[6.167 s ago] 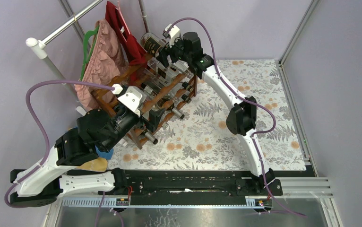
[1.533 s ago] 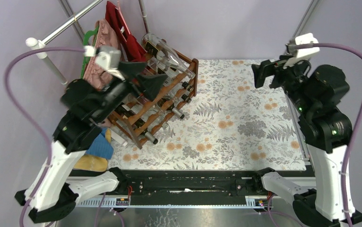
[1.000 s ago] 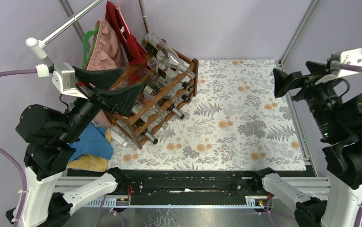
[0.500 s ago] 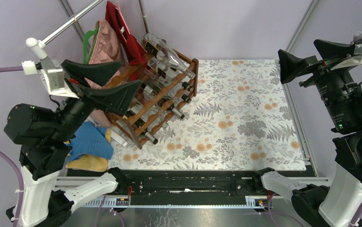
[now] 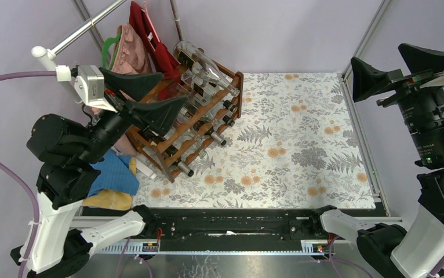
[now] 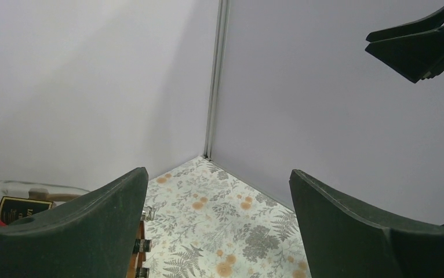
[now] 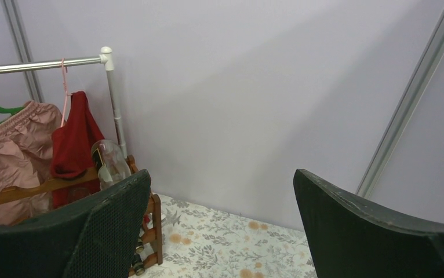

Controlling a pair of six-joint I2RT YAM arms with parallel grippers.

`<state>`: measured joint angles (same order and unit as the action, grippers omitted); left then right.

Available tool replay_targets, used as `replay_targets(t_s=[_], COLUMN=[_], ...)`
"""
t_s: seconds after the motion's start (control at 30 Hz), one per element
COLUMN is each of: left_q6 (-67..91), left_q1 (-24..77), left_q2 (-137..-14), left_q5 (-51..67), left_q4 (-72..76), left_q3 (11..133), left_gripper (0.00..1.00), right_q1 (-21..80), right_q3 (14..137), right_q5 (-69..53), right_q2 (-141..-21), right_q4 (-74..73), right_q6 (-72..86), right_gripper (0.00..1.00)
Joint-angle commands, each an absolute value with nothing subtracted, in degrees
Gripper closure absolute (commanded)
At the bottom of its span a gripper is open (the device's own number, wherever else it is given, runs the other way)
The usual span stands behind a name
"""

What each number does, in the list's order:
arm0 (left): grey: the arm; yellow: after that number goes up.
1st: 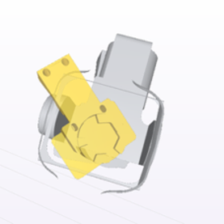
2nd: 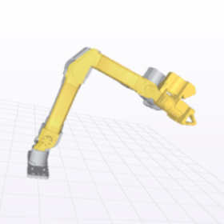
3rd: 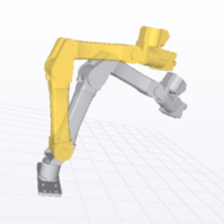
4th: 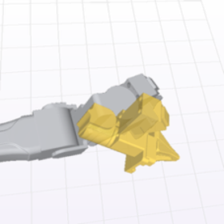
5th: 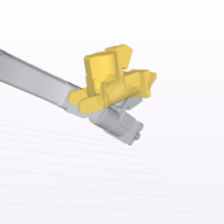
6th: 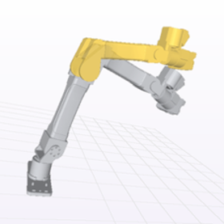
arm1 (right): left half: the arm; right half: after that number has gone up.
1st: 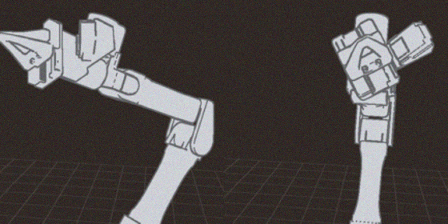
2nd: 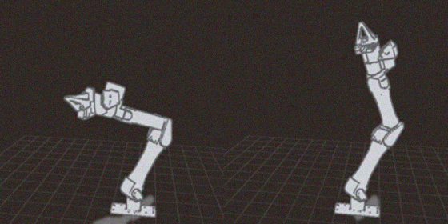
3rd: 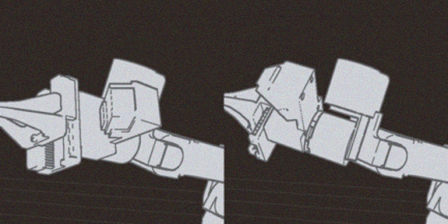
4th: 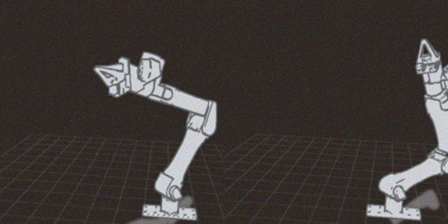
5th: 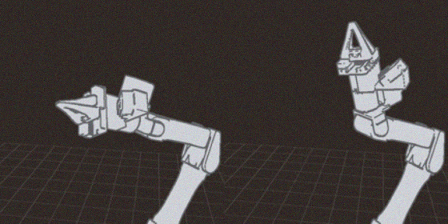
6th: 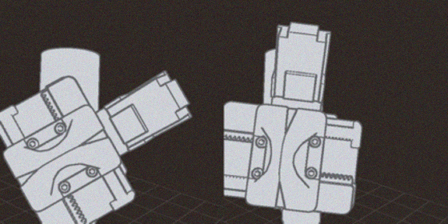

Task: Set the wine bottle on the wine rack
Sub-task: Reset both arms

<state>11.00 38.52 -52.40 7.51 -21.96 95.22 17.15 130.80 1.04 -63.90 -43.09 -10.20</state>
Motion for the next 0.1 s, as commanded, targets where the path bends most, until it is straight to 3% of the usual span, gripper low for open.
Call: replay_targets(t_s=[0.0,0.07], left_q6=[9.9,10.1], left_q1=[38.3,38.3], left_q2=[-50.8,-50.7], left_q5=[7.1,7.2], left_q4=[-20.3,-20.8], left_q3=[95.7,96.3], left_gripper=[0.01,0.01], right_q1=[17.1,17.1], right_q3=[133.1,133.6], right_q5=[1.9,2.0], right_q2=[-65.2,-65.4], right_q4=[-41.6,-41.5], right_q6=[-11.9,-12.3], right_gripper=[0.0,0.0])
